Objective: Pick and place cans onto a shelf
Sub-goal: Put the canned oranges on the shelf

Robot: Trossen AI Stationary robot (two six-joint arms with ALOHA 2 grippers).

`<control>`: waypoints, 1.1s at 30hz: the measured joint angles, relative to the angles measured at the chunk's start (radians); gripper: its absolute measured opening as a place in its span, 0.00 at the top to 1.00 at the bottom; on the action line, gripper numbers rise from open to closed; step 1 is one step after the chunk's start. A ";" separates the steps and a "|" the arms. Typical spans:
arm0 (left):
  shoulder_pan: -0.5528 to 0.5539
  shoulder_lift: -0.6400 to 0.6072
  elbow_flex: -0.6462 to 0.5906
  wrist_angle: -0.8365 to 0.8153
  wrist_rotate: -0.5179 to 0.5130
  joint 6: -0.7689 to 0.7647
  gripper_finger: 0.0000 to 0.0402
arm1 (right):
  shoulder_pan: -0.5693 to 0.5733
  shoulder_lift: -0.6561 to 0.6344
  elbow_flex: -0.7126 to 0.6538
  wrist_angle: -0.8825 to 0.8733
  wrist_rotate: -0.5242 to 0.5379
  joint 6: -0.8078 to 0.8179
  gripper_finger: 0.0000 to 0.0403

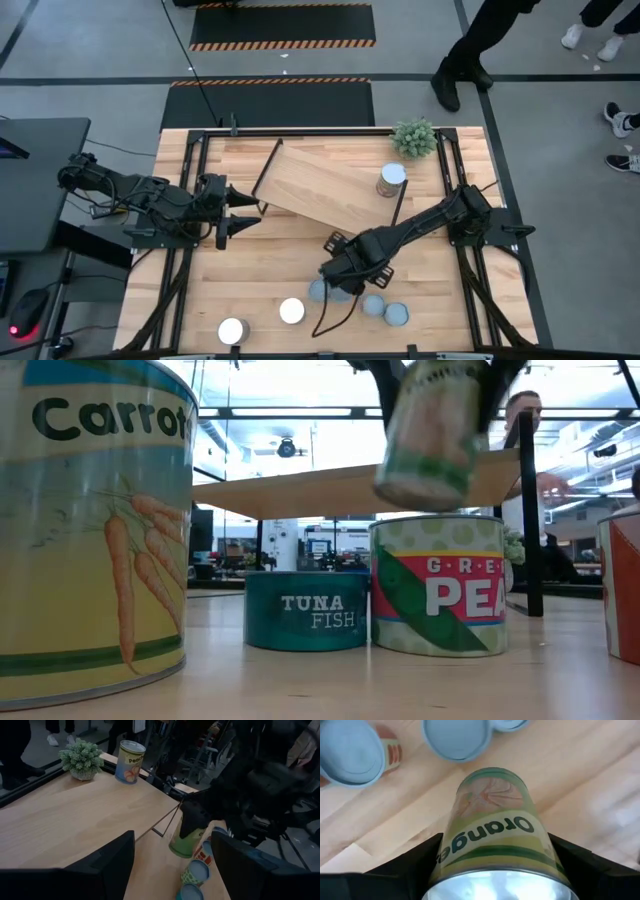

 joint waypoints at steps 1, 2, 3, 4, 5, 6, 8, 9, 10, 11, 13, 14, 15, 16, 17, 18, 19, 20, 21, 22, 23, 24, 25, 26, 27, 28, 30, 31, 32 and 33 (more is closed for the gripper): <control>0.000 0.000 0.000 0.000 0.000 0.000 0.33 | -0.004 0.000 0.026 -0.009 0.001 0.000 0.22; 0.000 0.000 0.000 0.001 0.000 0.000 0.33 | -0.007 0.000 0.052 -0.014 0.002 0.000 0.22; 0.000 0.000 0.000 0.001 0.000 0.000 0.33 | -0.010 0.000 0.079 -0.016 0.003 0.000 0.22; 0.000 0.000 0.000 0.001 0.000 0.000 0.33 | -0.013 0.000 0.109 -0.015 0.010 0.001 0.22; 0.000 0.000 0.000 0.001 0.000 0.000 0.33 | -0.015 0.000 0.137 -0.016 0.023 0.000 0.22; 0.000 0.000 0.000 0.001 0.000 0.000 0.33 | -0.020 0.000 0.165 -0.020 0.037 -0.002 0.22; 0.001 0.000 0.000 0.001 0.000 0.000 0.33 | -0.033 0.000 0.223 -0.037 0.062 -0.007 0.22; 0.001 0.000 0.000 0.001 0.000 0.000 0.33 | -0.043 0.000 0.251 -0.048 0.068 -0.007 0.22; 0.001 0.000 0.000 0.001 -0.001 0.000 0.33 | -0.055 0.000 0.280 -0.062 0.072 -0.005 0.22; 0.001 0.000 0.000 0.001 -0.006 -0.001 0.33 | -0.067 0.000 0.310 -0.075 0.077 -0.002 0.22; 0.001 0.000 0.000 0.001 -0.023 -0.001 0.33 | -0.094 0.000 0.365 -0.090 0.086 0.005 0.22; 0.001 0.000 0.000 0.001 -0.035 -0.001 0.33 | -0.108 0.000 0.392 -0.100 0.093 0.008 0.22; 0.001 0.000 0.000 0.001 -0.050 -0.001 0.33 | -0.124 0.000 0.418 -0.112 0.101 0.010 0.22; 0.001 0.000 0.000 0.001 -0.062 0.000 0.33 | -0.139 -0.004 0.426 -0.112 0.108 0.010 0.22; 0.001 0.000 0.000 0.001 -0.074 0.000 0.33 | -0.155 -0.019 0.420 -0.107 0.115 0.009 0.22; 0.002 0.000 0.000 0.001 -0.084 0.003 0.33 | -0.169 -0.030 0.412 -0.112 0.120 0.007 0.22; 0.004 0.000 0.000 0.000 -0.087 0.007 0.33 | -0.186 -0.036 0.411 -0.123 0.122 0.006 0.22; 0.008 0.000 0.000 0.000 -0.087 0.008 0.33 | -0.200 -0.045 0.411 -0.128 0.123 0.005 0.22; 0.012 0.000 0.000 0.000 -0.087 0.008 0.33 | -0.212 -0.051 0.411 -0.135 0.123 0.005 0.22; 0.016 0.000 0.000 0.000 -0.087 0.010 0.33 | -0.226 -0.056 0.411 -0.143 0.122 0.002 0.22; 0.021 0.000 0.000 0.000 -0.087 0.021 0.33 | -0.240 -0.061 0.411 -0.147 0.121 0.000 0.22; 0.023 0.000 0.000 0.000 -0.088 0.031 0.33 | -0.256 -0.064 0.411 -0.151 0.115 -0.008 0.22; 0.028 0.000 0.000 0.000 -0.088 0.047 0.33 | -0.272 -0.065 0.411 -0.158 0.107 -0.019 0.22; 0.032 0.000 0.000 0.000 -0.088 0.056 0.33 | -0.288 -0.066 0.411 -0.165 0.100 -0.030 0.22; 0.037 0.000 0.000 0.000 -0.087 0.066 0.33 | -0.306 -0.066 0.411 -0.166 0.086 -0.033 0.22; 0.042 0.000 0.000 0.000 -0.087 0.076 0.33 | -0.324 -0.066 0.410 -0.164 0.071 -0.037 0.22; 0.051 0.000 0.000 -0.001 -0.087 0.083 0.33 | -0.357 -0.066 0.410 -0.173 0.047 -0.052 0.22; 0.055 0.000 0.000 -0.001 -0.087 0.086 0.33 | -0.373 -0.066 0.410 -0.177 0.040 -0.060 0.22; 0.059 0.000 0.000 -0.002 -0.088 0.087 0.33 | -0.390 -0.066 0.410 -0.178 0.031 -0.069 0.22; 0.064 0.000 0.000 -0.003 -0.088 0.087 0.33 | -0.405 -0.066 0.410 -0.181 0.020 -0.077 0.22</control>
